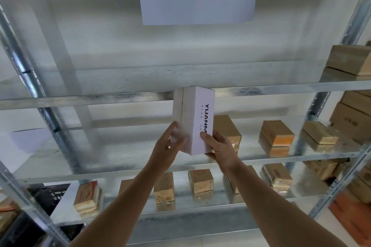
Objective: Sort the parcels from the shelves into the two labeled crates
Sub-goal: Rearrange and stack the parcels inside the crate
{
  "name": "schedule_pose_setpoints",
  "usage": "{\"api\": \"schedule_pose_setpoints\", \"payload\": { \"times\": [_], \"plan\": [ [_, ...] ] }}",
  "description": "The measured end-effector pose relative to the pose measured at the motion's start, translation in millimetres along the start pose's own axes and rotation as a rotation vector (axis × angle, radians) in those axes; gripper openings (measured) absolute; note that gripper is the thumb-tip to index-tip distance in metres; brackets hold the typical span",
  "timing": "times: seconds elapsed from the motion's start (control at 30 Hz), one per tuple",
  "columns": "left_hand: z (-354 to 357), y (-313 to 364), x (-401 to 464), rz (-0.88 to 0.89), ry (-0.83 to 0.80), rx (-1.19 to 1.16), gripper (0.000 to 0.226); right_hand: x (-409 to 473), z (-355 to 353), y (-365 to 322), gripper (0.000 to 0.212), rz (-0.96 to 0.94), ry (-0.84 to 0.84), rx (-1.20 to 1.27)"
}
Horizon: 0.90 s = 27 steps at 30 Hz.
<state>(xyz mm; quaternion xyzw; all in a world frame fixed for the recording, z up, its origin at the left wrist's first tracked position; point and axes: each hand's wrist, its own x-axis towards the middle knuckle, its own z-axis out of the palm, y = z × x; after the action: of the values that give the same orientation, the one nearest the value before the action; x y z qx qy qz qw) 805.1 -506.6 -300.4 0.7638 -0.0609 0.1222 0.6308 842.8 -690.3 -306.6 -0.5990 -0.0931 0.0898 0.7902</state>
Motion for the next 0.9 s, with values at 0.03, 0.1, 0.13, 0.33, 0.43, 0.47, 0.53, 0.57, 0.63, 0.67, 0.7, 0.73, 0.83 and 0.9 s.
{"api": "schedule_pose_setpoints", "payload": {
  "times": [0.03, 0.1, 0.13, 0.33, 0.43, 0.47, 0.53, 0.57, 0.63, 0.67, 0.7, 0.73, 0.83, 0.9],
  "plan": [
    [3.5, 4.5, 0.5, 0.01, -0.03, 0.002, 0.061, -1.2, 2.9, 0.6, 0.022, -0.014, 0.022, -0.004],
    [6.7, 8.5, 4.2, 0.027, -0.046, 0.055, 0.076, -3.0, 7.5, 2.0, 0.02, -0.044, 0.05, -0.017],
    [6.2, 9.0, 5.4, 0.051, -0.043, 0.102, 0.078, -3.3, 8.1, 2.6, 0.021, -0.056, 0.063, -0.017],
    [-13.6, 4.2, 3.3, -0.003, -0.113, 0.093, 0.054, -5.9, 12.0, -3.3, 0.027, -0.182, 0.122, -0.079],
    [-15.7, 5.2, 0.5, -0.026, -0.139, 0.028, 0.05, -5.6, 15.9, -1.9, 0.033, -0.196, 0.119, -0.093],
    [-16.0, 5.4, -0.8, -0.026, -0.132, 0.016, 0.049, -5.7, 17.5, -1.5, 0.035, -0.196, 0.117, -0.092],
    [-16.5, 5.9, -4.3, -0.019, -0.129, -0.022, 0.045, -5.3, 19.4, -0.8, 0.037, -0.196, 0.114, -0.087],
    [-17.0, 5.9, -5.7, -0.019, -0.131, -0.046, 0.045, -4.8, 19.7, 0.1, 0.038, -0.195, 0.11, -0.086],
    [-17.3, 6.3, -7.5, -0.035, -0.128, -0.084, 0.045, -5.6, 22.2, -0.5, 0.041, -0.201, 0.112, -0.097],
    [-17.4, 6.4, -7.9, -0.051, -0.127, -0.104, 0.047, -6.7, 24.4, -2.5, 0.045, -0.203, 0.113, -0.099],
    [-18.1, 5.2, -8.1, -0.065, -0.124, -0.121, 0.05, -6.7, 24.6, -2.5, 0.047, -0.201, 0.111, -0.098],
    [-19.0, 4.4, -8.4, -0.077, -0.117, -0.138, 0.052, -6.9, 24.6, -2.3, 0.047, -0.199, 0.108, -0.097],
    [-23.2, 2.7, -8.9, -0.109, -0.094, -0.222, 0.042, -7.6, 24.1, -3.1, 0.027, -0.181, 0.121, -0.105],
    [-25.6, 4.0, -11.6, -0.16, -0.101, -0.331, 0.041, -5.3, 20.4, -1.8, 0.022, -0.184, 0.149, -0.102]
  ]
}}
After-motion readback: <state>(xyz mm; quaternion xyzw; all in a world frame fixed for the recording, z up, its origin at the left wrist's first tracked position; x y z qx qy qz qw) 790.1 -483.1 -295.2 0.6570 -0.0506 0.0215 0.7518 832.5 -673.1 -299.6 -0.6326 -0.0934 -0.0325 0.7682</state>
